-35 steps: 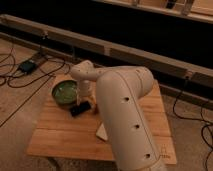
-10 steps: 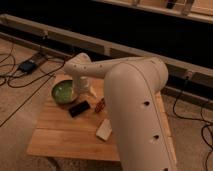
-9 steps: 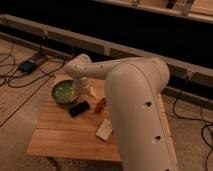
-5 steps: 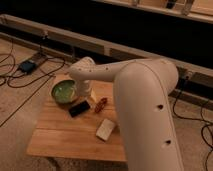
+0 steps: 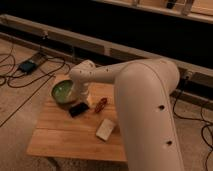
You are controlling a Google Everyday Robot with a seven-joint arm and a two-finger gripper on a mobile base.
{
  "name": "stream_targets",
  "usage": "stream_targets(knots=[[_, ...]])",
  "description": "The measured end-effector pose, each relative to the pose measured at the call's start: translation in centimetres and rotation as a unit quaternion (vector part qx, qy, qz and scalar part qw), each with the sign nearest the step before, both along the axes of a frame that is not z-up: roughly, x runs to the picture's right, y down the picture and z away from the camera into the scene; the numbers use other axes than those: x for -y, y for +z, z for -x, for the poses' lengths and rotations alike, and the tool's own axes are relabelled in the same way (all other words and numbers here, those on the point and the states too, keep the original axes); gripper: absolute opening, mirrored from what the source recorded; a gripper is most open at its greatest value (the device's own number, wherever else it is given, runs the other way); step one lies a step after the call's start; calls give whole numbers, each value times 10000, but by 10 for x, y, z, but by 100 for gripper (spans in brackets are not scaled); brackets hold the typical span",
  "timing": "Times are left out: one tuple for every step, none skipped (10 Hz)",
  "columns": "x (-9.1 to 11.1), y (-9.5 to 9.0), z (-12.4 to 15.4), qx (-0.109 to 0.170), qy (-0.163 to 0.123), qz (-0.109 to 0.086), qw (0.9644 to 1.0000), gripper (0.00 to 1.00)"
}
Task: Place the eraser in the ceramic cup
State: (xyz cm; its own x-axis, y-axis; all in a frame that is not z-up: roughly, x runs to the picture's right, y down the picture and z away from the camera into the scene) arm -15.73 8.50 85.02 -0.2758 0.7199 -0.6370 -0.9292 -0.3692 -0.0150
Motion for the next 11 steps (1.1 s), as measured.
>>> stream_targets(knots=[[-2,3,1,-16,227,42,9997,80],[-6,9,-2,-79,470,128,9988,80],[-13,20,-10,-197,697,252,9971,80],[-18,26,-14,-273,812,360,9957,80],[-24,32,-18,-341,882,468,9944,80],[-29,37,-24,-412,945,564,9931,80],[-32,39,-29,-451,982,616,9922,80],[-35,41,-32,-470,996,667,9917,80],[-38,42,-36,-491,1015,714,9911,80],[-39,43,-39,-508,1034,735,9906,80],[-40,45,-41,-518,1038,761,9903,80]])
